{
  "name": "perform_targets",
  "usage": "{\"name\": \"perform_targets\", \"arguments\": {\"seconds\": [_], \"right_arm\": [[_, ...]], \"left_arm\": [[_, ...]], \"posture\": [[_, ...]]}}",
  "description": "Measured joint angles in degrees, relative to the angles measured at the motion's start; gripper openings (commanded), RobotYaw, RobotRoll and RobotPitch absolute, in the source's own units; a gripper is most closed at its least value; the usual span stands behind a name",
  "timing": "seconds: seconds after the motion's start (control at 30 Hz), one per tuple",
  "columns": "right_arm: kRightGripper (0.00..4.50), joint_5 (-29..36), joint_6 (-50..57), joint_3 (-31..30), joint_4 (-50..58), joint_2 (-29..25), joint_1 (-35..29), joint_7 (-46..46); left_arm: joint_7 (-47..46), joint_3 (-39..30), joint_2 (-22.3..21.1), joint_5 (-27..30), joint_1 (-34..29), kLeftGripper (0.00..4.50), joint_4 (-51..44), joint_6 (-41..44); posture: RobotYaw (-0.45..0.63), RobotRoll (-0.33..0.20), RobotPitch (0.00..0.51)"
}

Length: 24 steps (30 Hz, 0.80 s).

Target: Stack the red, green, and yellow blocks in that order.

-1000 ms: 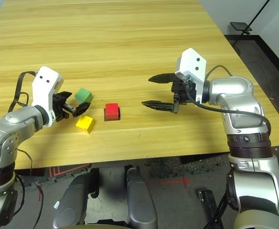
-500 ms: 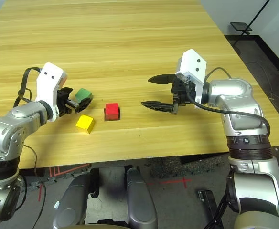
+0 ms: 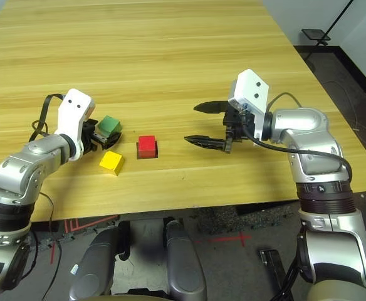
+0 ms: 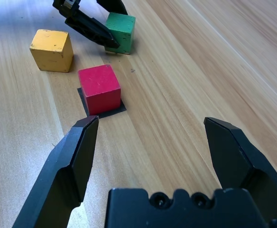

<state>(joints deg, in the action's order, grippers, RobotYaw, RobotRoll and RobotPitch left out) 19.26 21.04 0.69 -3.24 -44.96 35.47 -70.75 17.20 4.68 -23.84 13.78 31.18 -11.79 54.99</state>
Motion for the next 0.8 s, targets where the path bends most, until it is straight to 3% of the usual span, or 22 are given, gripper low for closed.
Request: {"name": "perform_targets", "arguments": {"seconds": [0.2, 0.63, 0.8], "right_arm": [[4.5, 0.0, 0.0, 0.0, 0.0, 0.2, 0.0, 0.4], [4.5, 0.0, -0.2, 0.0, 0.0, 0.6, 0.0, 1.0], [4.5, 0.0, -0.3, -0.1, -0.2, 0.6, 0.2, 0.8]], "left_arm": [[0.7, 0.0, 0.0, -0.4, 0.1, 2.06, 1.0, -1.6], [6.4, -1.0, -1.8, 0.1, 2.4, 2.05, 2.2, -8.0], [14.2, -1.5, -6.2, 0.9, 4.1, 2.05, 1.9, -12.9]], "posture": [[0.28, 0.064, 0.248], [0.28, 0.064, 0.252], [0.29, 0.066, 0.251]]}}
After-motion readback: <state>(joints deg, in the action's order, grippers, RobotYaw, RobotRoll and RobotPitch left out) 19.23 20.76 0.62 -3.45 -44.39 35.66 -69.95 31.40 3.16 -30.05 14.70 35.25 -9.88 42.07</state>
